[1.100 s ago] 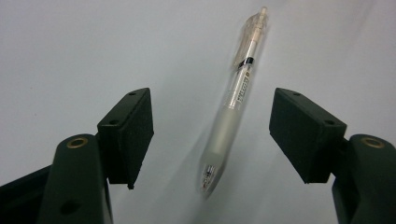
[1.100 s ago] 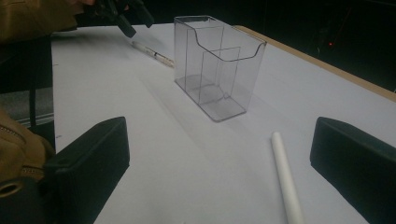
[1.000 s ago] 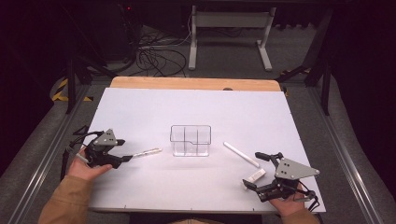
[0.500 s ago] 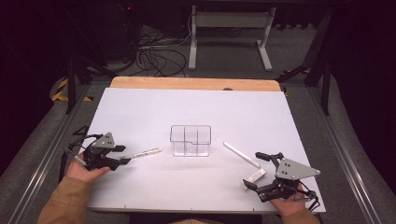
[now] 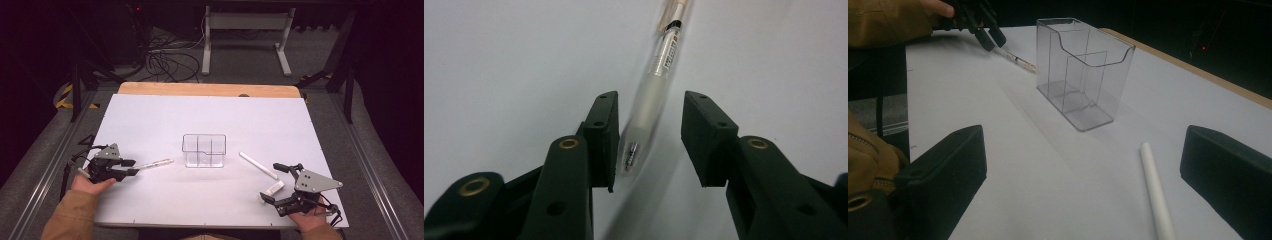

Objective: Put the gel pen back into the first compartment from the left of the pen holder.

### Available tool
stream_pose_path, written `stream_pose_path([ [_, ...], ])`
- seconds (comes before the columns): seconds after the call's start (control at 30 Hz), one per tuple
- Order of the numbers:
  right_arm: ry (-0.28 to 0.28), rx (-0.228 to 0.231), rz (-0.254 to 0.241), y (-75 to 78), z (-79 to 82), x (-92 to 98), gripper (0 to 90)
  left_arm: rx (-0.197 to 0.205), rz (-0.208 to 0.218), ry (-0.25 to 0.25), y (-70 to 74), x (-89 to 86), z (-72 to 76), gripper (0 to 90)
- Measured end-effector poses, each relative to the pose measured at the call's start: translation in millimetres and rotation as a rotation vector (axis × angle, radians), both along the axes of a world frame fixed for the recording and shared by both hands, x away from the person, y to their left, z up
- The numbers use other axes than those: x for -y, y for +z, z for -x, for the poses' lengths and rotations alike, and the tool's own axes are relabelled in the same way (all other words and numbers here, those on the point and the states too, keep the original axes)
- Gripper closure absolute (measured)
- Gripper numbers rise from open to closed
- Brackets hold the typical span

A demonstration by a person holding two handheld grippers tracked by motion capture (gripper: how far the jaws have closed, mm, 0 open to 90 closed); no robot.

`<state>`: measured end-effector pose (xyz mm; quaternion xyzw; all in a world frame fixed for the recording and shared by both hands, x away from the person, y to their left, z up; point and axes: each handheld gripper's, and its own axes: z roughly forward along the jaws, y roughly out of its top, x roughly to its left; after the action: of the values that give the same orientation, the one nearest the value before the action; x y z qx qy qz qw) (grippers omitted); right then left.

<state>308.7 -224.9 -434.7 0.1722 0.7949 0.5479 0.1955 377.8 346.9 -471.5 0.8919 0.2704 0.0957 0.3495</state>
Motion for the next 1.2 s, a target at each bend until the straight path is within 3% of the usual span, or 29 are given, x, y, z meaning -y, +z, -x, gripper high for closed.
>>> stream_pose_path([
  [0.13, 0.002, -0.001, 0.001, -0.2, 0.0, -0.4, 5.3, -0.007, 0.033, -0.006, -1.8, 3.0, -1.2, 62.1],
  [0.37, 0.005, -0.002, 0.004, -0.5, -0.3, -0.9, 5.3, 0.018, 0.069, -0.024, -5.1, 2.9, -4.5, 67.3],
  [0.5, 0.006, -0.003, 0.006, -0.5, -0.3, -1.0, 5.2, 0.033, 0.056, -0.034, -7.6, 4.5, -6.8, 70.5],
  [0.63, 0.007, -0.005, 0.005, -0.6, 0.0, -1.2, 5.2, 0.023, 0.05, -0.029, -8.7, 3.3, -8.7, 74.5],
  [1.0, 0.012, -0.006, 0.004, -0.6, -0.3, -0.8, 5.2, 0.077, 0.015, -0.067, -9.1, 5.1, -6.8, 78.1],
  [1.2, 0.013, -0.008, 0.001, -1.0, -0.4, -1.3, 5.1, 0.066, 0.008, -0.077, -7.4, 4.1, -7.8, 79.8],
])
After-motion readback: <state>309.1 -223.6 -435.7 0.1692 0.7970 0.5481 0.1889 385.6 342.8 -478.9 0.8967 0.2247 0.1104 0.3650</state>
